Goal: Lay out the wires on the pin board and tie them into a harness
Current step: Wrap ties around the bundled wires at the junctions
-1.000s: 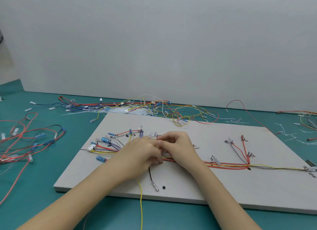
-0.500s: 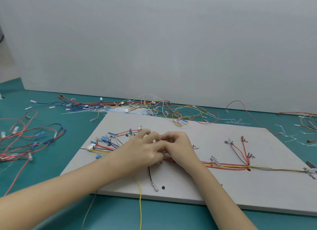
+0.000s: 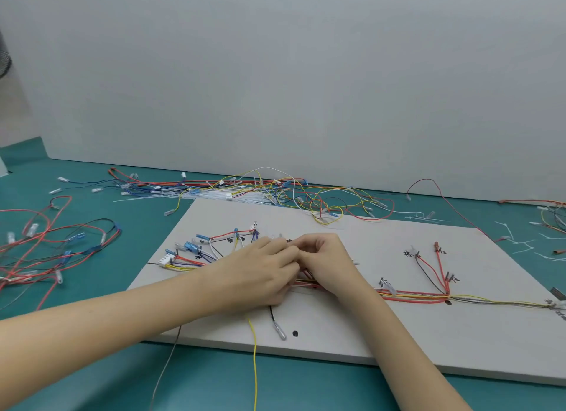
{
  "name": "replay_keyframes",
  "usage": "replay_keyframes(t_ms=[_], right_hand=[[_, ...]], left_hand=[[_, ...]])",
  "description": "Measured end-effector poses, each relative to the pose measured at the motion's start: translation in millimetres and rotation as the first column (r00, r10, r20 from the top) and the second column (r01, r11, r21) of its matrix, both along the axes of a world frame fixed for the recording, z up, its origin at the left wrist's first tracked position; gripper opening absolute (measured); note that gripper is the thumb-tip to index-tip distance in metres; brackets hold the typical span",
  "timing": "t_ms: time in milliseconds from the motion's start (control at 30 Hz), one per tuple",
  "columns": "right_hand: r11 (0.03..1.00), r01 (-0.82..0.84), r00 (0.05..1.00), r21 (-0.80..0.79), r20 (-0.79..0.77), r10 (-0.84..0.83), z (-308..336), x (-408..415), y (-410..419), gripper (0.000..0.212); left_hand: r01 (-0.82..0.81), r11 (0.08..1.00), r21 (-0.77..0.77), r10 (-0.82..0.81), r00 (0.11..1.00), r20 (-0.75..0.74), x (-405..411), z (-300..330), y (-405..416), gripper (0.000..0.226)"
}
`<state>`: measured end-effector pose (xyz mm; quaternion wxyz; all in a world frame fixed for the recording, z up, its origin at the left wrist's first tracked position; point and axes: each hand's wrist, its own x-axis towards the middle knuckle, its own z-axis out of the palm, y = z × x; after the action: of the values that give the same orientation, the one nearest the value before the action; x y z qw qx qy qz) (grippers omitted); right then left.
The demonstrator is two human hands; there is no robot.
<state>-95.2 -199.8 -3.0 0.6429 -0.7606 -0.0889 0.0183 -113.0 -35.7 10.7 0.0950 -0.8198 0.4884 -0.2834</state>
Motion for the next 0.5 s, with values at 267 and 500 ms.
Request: replay_keyframes(t_ms=[267, 500], right_hand=[[0.989, -0.109, 0.994, -0.102, 0.011, 0.110, 5.2, -3.0, -8.6, 0.011], [0.995, -0.078, 0.997, -0.068, 0.015, 0.079, 10.2, -6.3, -10.5, 0.012]], left_hand=[[-0.164, 0.971, -0.172, 0.087, 0.919, -0.384, -6.1, -5.8, -1.2, 0.019], [-0.305, 0.850, -0.430, -0.011, 0.806, -0.592, -6.3, -14.6, 7.9, 0.021]])
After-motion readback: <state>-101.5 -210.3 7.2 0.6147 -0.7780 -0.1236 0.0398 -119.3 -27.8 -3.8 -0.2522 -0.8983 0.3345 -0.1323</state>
